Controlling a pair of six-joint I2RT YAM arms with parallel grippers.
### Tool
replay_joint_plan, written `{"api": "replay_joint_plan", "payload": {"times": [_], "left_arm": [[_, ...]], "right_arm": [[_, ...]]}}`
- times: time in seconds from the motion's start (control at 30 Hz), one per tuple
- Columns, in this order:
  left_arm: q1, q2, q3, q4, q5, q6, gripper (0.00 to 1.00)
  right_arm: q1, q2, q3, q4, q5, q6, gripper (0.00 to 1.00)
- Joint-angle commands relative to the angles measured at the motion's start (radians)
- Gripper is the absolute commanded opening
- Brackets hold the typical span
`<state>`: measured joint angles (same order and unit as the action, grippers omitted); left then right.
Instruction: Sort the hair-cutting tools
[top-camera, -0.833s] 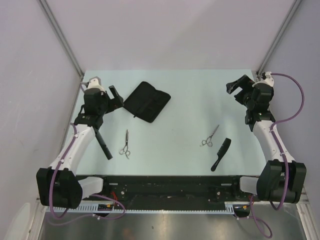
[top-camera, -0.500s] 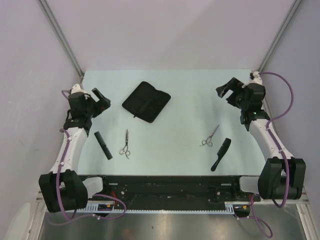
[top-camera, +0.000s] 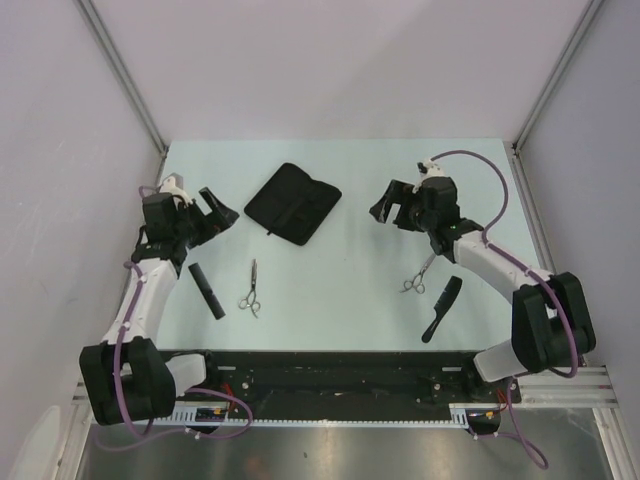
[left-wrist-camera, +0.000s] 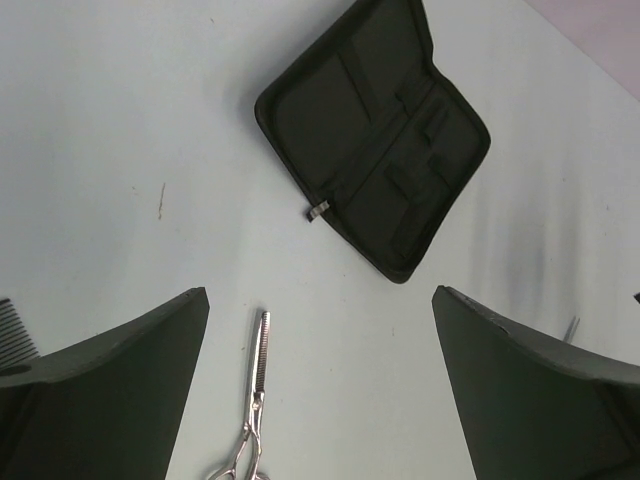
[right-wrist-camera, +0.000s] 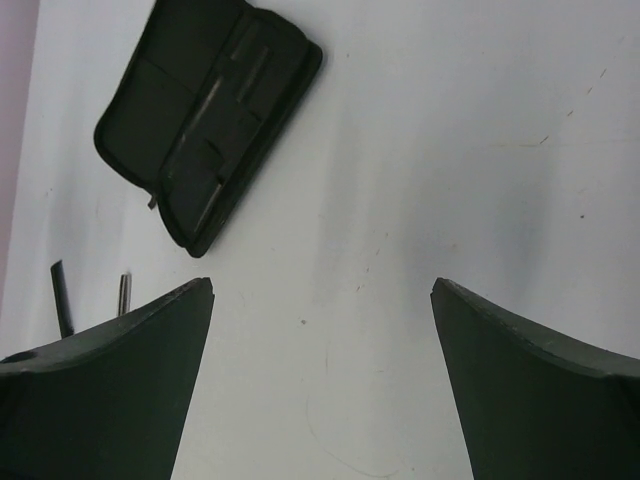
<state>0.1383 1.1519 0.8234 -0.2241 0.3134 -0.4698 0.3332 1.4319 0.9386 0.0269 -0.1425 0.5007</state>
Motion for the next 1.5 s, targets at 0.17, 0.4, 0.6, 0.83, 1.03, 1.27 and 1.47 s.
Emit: {"api": "replay_joint_plan", "payload": {"times": [0.17, 0.4, 0.6, 0.83, 1.03, 1.27, 1.47], "left_arm": [[-0.074, 0.103, 0.009, 0.046, 0.089, -0.044, 1.0], [-0.117, 0.167, 0.069, 0.049, 0.013, -0.089, 1.0], [-0.115, 0.129, 0.051, 0.049, 0.0, -0.079, 1.0], [-0.115, 0.059, -0.015, 0.045, 0.013, -0.093, 1.0], [-0.117, -0.007, -0.033, 0.026, -0.013, -0.087, 1.0], [-0.117, -0.119, -0.056, -0.011, -0.008, -0.033, 1.0], [-0.117, -0.202, -0.07, -0.012, 0.013, -0.004, 1.0]], "right_arm": [[0.052, 0.156, 0.029, 0.159, 0.038, 0.101, 0.91], [0.069, 0.288, 0.034, 0.312, 0.001, 0.174, 0.84], [0.093, 0.435, 0.043, 0.482, -0.049, 0.294, 0.8], [0.121, 0.611, 0.098, 0.633, -0.069, 0.421, 0.77], [0.17, 0.731, 0.202, 0.637, -0.011, 0.444, 0.76], [0.199, 0.812, 0.301, 0.512, 0.138, 0.559, 0.75], [0.202, 0.881, 0.374, 0.478, 0.199, 0.625, 0.7]]}}
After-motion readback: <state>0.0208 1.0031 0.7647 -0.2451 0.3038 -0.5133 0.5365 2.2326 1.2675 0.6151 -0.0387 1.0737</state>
